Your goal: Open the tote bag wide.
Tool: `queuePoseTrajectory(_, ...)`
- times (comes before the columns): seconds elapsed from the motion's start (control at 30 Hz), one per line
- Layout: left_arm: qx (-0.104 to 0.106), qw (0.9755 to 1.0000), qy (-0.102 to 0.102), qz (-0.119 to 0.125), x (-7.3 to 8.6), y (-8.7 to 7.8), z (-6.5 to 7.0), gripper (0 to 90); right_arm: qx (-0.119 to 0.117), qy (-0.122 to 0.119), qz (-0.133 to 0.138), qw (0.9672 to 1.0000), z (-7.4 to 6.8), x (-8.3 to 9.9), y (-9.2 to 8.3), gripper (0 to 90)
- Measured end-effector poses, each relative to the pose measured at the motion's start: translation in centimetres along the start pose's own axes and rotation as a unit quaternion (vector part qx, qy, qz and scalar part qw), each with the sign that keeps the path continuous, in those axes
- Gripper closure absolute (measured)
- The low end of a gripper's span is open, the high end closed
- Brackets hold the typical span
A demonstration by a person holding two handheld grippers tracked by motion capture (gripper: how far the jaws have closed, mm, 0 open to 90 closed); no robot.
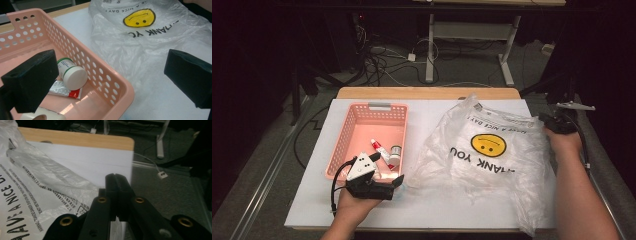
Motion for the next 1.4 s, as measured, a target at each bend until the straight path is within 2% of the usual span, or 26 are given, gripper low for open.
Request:
queuePoseTrajectory(0.17,-0.002,1.0,-0.002,0.001,0.0,-0.1,0.0,0.0,0.015,0.007,0.0,0.9999,1.2,1.8,-1.2,90.0)
queuePoseTrajectory(0.3,-0.001,1.0,-0.001,-0.001,0.0,-0.1,0.1,0.0,0.02,0.024,-0.006,0.9995,1.7,4.4,-1.9,89.1)
queuePoseTrajectory(0.33,-0.003,1.0,0.004,0.0,-0.2,-0.2,0.3,0.0,0.018,0.026,-0.003,0.9995,1.7,4.7,-2.0,84.5)
queuePoseTrajectory(0.4,-0.002,1.0,0.009,0.001,-0.4,-0.3,0.5,0.0,0.021,0.017,0.007,0.9996,1.4,4.7,-3.5,61.4)
queuePoseTrajectory(0.43,-0.002,0.9999,0.01,0.001,-0.6,-0.3,0.6,0.0,0.021,0.017,0.007,0.9996,1.4,4.7,-3.5,61.4)
queuePoseTrajectory(0.47,-0.001,0.9999,0.01,0.002,-0.7,-0.4,0.7,0.0,0.012,0.007,0.024,0.9996,1.0,4.1,-5.4,57.0)
queuePoseTrajectory(0.5,0.001,0.9999,0.012,0.003,-0.9,-0.4,0.9,0.0,0.012,0.007,0.024,0.9996,1.0,4.1,-5.4,57.0)
queuePoseTrajectory(0.53,0.002,0.9999,0.014,0.004,-1.0,-0.5,1.0,0.0,0.002,-0.004,0.04,0.9992,0.2,3.8,-7.6,55.2)
queuePoseTrajectory(0.57,0.002,0.9998,0.019,0.003,-1.0,-0.5,1.2,0.0,-0.003,-0.01,0.043,0.999,-0.4,3.9,-8.7,55.2)
queuePoseTrajectory(0.6,0.001,0.9997,0.025,0.001,-0.9,-0.5,1.4,0.0,-0.003,-0.01,0.043,0.999,-0.4,3.9,-8.7,55.2)
queuePoseTrajectory(0.63,-0.001,0.9996,0.027,0.001,-0.8,-0.5,1.5,0.0,-0.007,-0.02,0.047,0.9987,-1.1,4.2,-9.7,55.1)
queuePoseTrajectory(0.67,0.002,0.9997,0.024,0.005,-0.6,-0.5,1.6,0.0,-0.02,-0.035,0.048,0.998,-2.9,5.2,-11.7,54.7)
queuePoseTrajectory(0.7,0.006,0.9997,0.021,0.007,-0.4,-0.6,1.7,0.0,-0.02,-0.035,0.048,0.998,-2.9,5.2,-11.7,54.7)
queuePoseTrajectory(0.73,0.006,0.9997,0.021,0.008,-0.3,-0.6,1.8,0.0,-0.03,-0.038,0.049,0.9976,-3.9,6.0,-12.7,54.7)
queuePoseTrajectory(0.77,0.004,0.9997,0.023,0.008,-0.3,-0.7,1.9,0.0,-0.051,-0.049,0.047,0.9964,-6.5,8.4,-14.8,54.5)
queuePoseTrajectory(0.8,0.004,0.9997,0.024,0.01,-0.3,-0.8,2.0,0.0,-0.051,-0.049,0.047,0.9964,-6.5,8.4,-14.8,54.5)
queuePoseTrajectory(0.83,0.004,0.9996,0.023,0.013,-0.4,-1.0,2.0,0.0,-0.059,-0.054,0.045,0.9957,-7.4,9.3,-15.3,53.7)
queuePoseTrajectory(0.97,0.005,0.9996,0.022,0.015,-0.3,-1.1,2.2,0.0,-0.083,-0.055,0.014,0.995,-11.4,14.4,-17.6,48.9)
queuePoseTrajectory(1.0,0.005,0.9996,0.025,0.013,-0.3,-1.0,2.2,0.0,-0.082,-0.055,-0.007,0.9951,-12.1,16.5,-18.2,43.8)
queuePoseTrajectory(1.07,0.006,0.9996,0.026,0.011,-0.3,-0.9,2.3,0.0,-0.082,-0.048,-0.012,0.9954,-12.2,17.2,-18.5,43.6)
queuePoseTrajectory(1.13,0.007,0.9996,0.026,0.011,-0.3,-0.7,2.3,0.0,-0.085,-0.039,-0.028,0.9952,-12.2,18.8,-19.0,43.7)
queuePoseTrajectory(1.17,0.007,0.9995,0.028,0.01,-0.3,-0.7,2.3,0.0,-0.093,-0.024,-0.042,0.9945,-12.1,20.2,-19.2,49.7)
queuePoseTrajectory(1.2,0.008,0.9995,0.029,0.008,-0.3,-0.5,2.3,0.0,-0.101,-0.026,-0.053,0.9932,-12.1,20.8,-19.0,56.2)
queuePoseTrajectory(1.3,0.011,0.9995,0.027,0.008,-0.3,-0.3,2.3,0.0,-0.109,-0.049,-0.078,0.9898,-12.9,21.5,-18.4,86.6)
queuePoseTrajectory(1.37,0.012,0.9995,0.028,0.008,-0.3,-0.3,2.3,0.0,-0.117,-0.052,-0.079,0.9885,-13.3,21.4,-18.3,90.0)
queuePoseTrajectory(1.4,0.011,0.9995,0.029,0.008,-0.3,-0.4,2.2,0.0,-0.126,-0.072,-0.077,0.9864,-14.5,21.1,-18.3,90.0)
Point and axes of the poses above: each handheld gripper's, and its own axes: y roughly forward along the jaws, x roughly out of its underside, z roughly to its right, the point moved 5 cm from there along y, roughly forward along the jaws, and after that the axes turned 6 degrees about -z, right-handed, at the moved point
